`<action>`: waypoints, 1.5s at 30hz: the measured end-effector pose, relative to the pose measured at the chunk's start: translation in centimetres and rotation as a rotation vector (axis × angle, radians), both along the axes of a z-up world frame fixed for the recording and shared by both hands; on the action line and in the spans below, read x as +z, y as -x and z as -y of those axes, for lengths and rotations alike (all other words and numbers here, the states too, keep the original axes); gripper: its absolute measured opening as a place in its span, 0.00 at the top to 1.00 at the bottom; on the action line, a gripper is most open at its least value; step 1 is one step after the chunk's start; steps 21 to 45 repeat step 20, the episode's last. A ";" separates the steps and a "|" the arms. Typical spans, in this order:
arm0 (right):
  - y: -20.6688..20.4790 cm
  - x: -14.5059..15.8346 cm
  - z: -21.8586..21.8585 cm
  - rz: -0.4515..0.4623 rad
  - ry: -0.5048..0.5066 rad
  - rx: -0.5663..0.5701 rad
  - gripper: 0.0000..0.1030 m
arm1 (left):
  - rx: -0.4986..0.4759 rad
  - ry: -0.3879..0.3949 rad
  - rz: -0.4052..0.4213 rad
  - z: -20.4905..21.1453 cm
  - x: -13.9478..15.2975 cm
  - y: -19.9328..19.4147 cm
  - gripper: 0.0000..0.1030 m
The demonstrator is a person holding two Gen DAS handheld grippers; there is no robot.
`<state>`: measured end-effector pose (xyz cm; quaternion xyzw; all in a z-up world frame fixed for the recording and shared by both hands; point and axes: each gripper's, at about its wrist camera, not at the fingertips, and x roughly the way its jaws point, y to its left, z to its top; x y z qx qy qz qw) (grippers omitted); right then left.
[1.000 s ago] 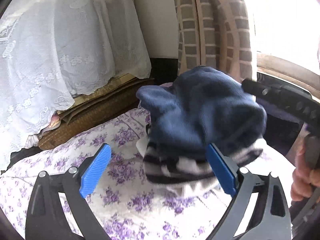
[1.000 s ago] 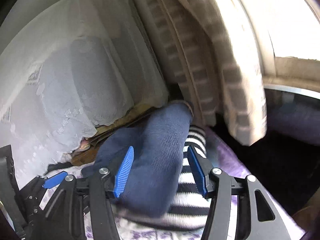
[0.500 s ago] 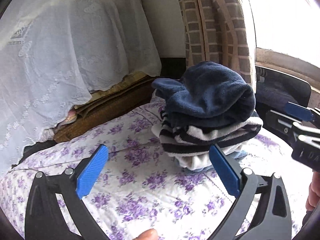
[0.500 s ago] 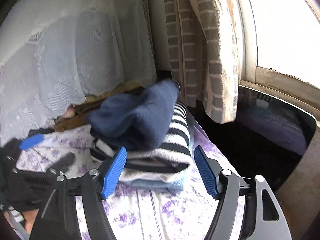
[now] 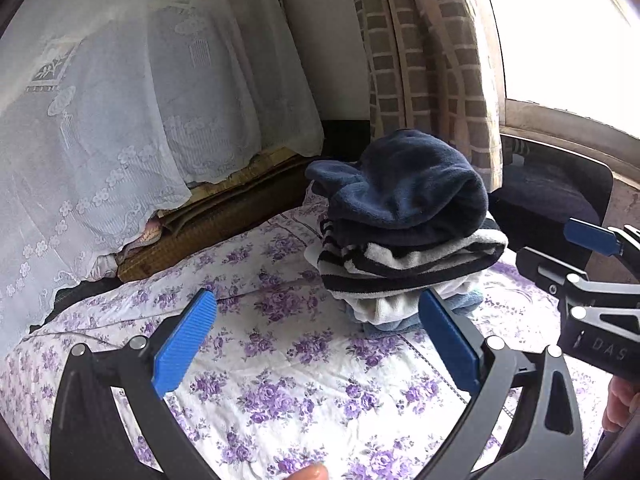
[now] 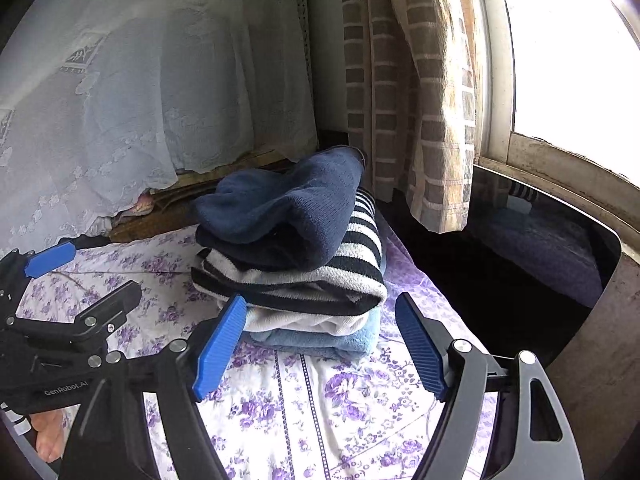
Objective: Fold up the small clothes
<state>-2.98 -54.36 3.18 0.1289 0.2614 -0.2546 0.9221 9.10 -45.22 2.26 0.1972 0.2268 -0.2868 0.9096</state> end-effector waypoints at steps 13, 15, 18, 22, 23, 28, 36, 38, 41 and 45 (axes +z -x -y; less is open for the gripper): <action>0.6 -0.3 0.5 0.004 -0.029 0.000 0.24 | -0.022 0.031 -0.044 0.0 0.2 0.0 0.04; 0.5 -0.3 0.6 0.001 -0.031 -0.001 0.24 | -0.005 0.023 -0.037 0.1 0.1 0.0 0.04; 0.4 -0.4 0.6 -0.002 -0.033 0.000 0.24 | -0.028 0.015 -0.042 0.3 0.0 0.2 0.04; 0.3 -0.3 0.6 -0.003 -0.032 0.002 0.24 | -0.026 0.019 -0.044 0.3 0.0 0.2 0.04; 0.3 -0.3 0.6 -0.003 -0.032 0.002 0.24 | -0.026 0.019 -0.044 0.3 0.0 0.2 0.04; 0.3 -0.3 0.6 -0.003 -0.032 0.002 0.24 | -0.026 0.019 -0.044 0.3 0.0 0.2 0.04; 0.3 -0.3 0.6 -0.003 -0.032 0.002 0.24 | -0.026 0.019 -0.044 0.3 0.0 0.2 0.04; 0.3 -0.3 0.6 -0.003 -0.032 0.002 0.24 | -0.026 0.019 -0.044 0.3 0.0 0.2 0.04; 0.3 -0.3 0.6 -0.003 -0.032 0.002 0.24 | -0.026 0.019 -0.044 0.3 0.0 0.2 0.04; 0.3 -0.3 0.6 -0.003 -0.032 0.002 0.24 | -0.026 0.019 -0.044 0.3 0.0 0.2 0.04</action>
